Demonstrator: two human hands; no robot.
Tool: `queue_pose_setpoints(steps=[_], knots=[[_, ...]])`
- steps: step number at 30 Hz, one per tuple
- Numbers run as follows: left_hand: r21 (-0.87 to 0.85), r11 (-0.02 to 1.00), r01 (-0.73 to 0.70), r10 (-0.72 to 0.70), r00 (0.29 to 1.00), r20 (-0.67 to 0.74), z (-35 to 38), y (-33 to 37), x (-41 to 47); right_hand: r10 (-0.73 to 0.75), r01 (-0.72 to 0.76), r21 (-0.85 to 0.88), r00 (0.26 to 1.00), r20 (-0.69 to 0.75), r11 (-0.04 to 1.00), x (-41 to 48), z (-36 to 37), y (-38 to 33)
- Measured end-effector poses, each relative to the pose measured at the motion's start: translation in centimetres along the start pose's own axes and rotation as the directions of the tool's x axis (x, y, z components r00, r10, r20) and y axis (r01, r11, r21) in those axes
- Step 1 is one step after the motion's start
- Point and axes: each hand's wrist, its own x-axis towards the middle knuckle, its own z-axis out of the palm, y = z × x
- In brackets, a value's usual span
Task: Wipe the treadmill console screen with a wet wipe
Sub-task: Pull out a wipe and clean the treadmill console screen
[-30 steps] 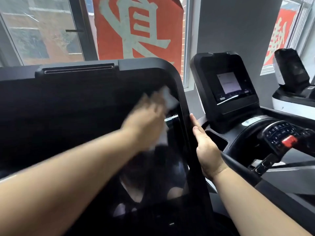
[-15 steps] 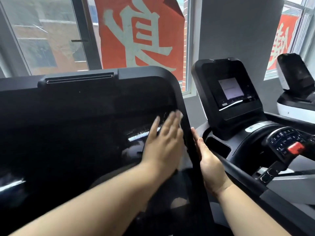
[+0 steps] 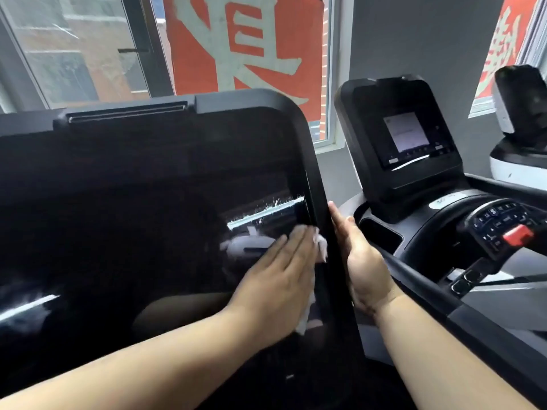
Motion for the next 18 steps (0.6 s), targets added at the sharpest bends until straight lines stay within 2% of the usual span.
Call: queue_pose_setpoints(steps=[2,3,5,7,8,14,18], knots=[[0.101,0.992,-0.075,0.074,0.997,0.015,0.1,-0.9,-0.7,-0.037,0.037,-0.016,0.999,0.005,0.999,-0.1,0.0,0.2],[0.133,0.99,-0.046,0.047,0.999,-0.002,0.0,-1.9,0.5,-0.028,0.028,0.004,1.0,-0.001,1.0,-0.2,-0.1,0.4],[0.124,0.979,0.164,-0.159,0.986,-0.053,-1.0,-4.4,4.0,-0.012,0.011,-0.022,1.0,-0.014,1.0,-0.3,-0.3,0.7],[0.045,0.923,0.382,-0.382,0.924,-0.003,-1.7,-5.8,6.6,0.012,-0.012,-0.069,1.0,-0.01,0.998,-0.5,-0.7,1.0],[0.026,0.901,0.434,-0.435,0.9,0.03,-1.7,-5.2,6.9,0.023,-0.024,-0.074,1.0,-0.015,0.997,-0.7,-0.7,0.9],[-0.167,0.94,0.296,-0.301,0.953,-0.008,0.1,6.2,-1.2,0.076,-0.078,0.077,0.997,0.029,0.994,-1.8,-1.6,1.7],[-0.049,0.972,0.23,-0.23,0.973,0.007,-0.3,3.9,-1.2,0.107,-0.108,0.062,0.994,0.027,0.992,-3.2,-1.9,2.2]])
